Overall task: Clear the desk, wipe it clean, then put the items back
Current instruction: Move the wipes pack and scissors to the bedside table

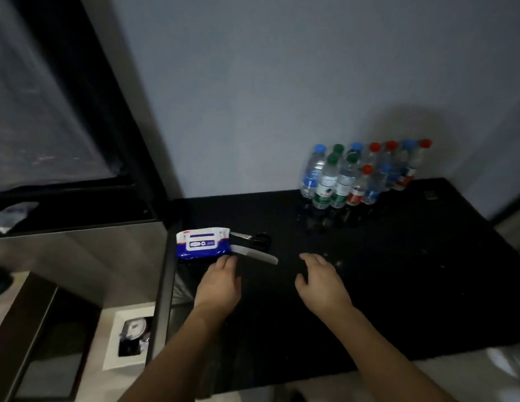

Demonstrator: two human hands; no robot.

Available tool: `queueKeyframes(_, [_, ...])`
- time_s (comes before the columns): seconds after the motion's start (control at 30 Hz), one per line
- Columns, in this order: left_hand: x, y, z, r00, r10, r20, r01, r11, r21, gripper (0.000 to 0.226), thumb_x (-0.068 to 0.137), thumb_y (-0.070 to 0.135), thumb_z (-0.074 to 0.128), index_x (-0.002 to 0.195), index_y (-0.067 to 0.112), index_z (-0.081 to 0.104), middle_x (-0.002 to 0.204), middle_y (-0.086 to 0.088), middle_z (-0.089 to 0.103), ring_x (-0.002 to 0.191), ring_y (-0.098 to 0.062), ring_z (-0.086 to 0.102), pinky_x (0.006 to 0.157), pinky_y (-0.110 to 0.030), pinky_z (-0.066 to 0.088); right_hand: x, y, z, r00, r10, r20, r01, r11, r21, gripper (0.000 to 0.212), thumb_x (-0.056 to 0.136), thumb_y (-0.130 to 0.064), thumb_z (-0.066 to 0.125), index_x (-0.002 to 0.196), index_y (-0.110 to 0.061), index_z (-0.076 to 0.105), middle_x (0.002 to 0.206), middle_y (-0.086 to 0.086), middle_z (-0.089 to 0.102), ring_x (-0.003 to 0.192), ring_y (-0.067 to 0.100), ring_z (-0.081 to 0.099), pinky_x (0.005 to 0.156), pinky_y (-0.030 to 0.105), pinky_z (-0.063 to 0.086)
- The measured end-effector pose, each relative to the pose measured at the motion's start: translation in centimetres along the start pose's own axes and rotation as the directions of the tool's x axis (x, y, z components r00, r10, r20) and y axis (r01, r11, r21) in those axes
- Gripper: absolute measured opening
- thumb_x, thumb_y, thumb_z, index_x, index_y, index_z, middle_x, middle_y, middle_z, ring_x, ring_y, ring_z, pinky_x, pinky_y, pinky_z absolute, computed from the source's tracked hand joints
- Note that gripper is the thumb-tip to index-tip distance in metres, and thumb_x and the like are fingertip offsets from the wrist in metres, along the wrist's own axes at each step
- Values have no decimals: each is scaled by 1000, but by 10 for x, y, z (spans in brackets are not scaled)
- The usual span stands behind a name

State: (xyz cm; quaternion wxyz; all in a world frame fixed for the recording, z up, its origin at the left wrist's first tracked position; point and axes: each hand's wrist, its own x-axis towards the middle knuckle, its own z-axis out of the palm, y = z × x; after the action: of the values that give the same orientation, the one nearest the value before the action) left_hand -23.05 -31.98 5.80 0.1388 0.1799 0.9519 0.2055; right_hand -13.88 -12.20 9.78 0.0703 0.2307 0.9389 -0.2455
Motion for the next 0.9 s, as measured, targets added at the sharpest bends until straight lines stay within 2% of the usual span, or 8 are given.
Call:
queueKeyframes(0.07, [9, -19, -4, 996, -78, 31, 77, 997, 30, 58, 94, 31, 53, 148, 22, 33, 150, 0, 36, 133, -19, 40, 110, -36, 37, 27, -6, 5, 999, -21, 36, 22, 999, -39, 55, 96, -29, 51, 148, -21, 33, 151, -2, 35, 137, 16, 36, 112, 31, 34])
queueKeyframes(0.17, [25, -36, -19, 985, -171, -1, 171, 982, 80, 61, 91, 27, 54, 148, 20, 32, 151, -3, 36, 134, -24, 39, 110, -37, 36, 67, -17, 12, 988, -95, 121, 103, 993, -63, 54, 96, -29, 52, 146, -20, 35, 146, -1, 40, 132, 18, 41, 108, 31, 37])
queueKeyframes(0.3, [58, -46, -39, 980, -199, -13, 198, 961, 194, 70, 88, 28, 57, 151, 18, 27, 155, -4, 30, 137, -25, 35, 113, -37, 33, 122, -31, 23, 969, -165, 183, 182, 980, -80, 51, 95, -30, 53, 142, -20, 39, 140, 1, 44, 125, 21, 45, 103, 34, 42])
queueKeyframes(0.47, [112, -59, -33, 992, -119, 43, 98, 937, 336, 79, 86, 37, 62, 152, 19, 22, 157, -5, 26, 142, -25, 27, 117, -36, 21, 177, -37, 55, 950, -122, 286, 164, 978, -130, 51, 94, -30, 54, 141, -18, 39, 138, 5, 42, 122, 23, 45, 101, 36, 43])
queueKeyframes(0.6, [160, -88, -3, 984, -96, 151, 21, 900, 436, 96, 82, 44, 68, 154, 19, 9, 159, -4, 20, 147, -24, 18, 120, -44, 13, 215, -40, 91, 944, -76, 320, 142, 972, -188, 64, 92, -33, 57, 146, -16, 29, 144, 8, 35, 127, 25, 41, 102, 37, 41])
queueKeyframes(0.77, [196, -120, 29, 966, -90, 242, -61, 831, 554, 114, 78, 50, 70, 153, 16, -9, 161, -9, 8, 149, -30, 7, 120, -50, 13, 243, -38, 132, 937, -13, 348, 123, 947, -296, 79, 86, -45, 63, 149, -18, 22, 148, 9, 25, 132, 28, 32, 106, 40, 39])
queueKeyframes(0.9, [203, -133, 34, 959, -87, 268, -85, 817, 570, 117, 76, 54, 69, 153, 16, -10, 161, -12, 8, 148, -32, 7, 120, -50, 10, 254, -38, 141, 950, -9, 312, 106, 949, -296, 71, 89, -45, 59, 147, -18, 29, 145, 8, 26, 128, 26, 33, 103, 36, 41])
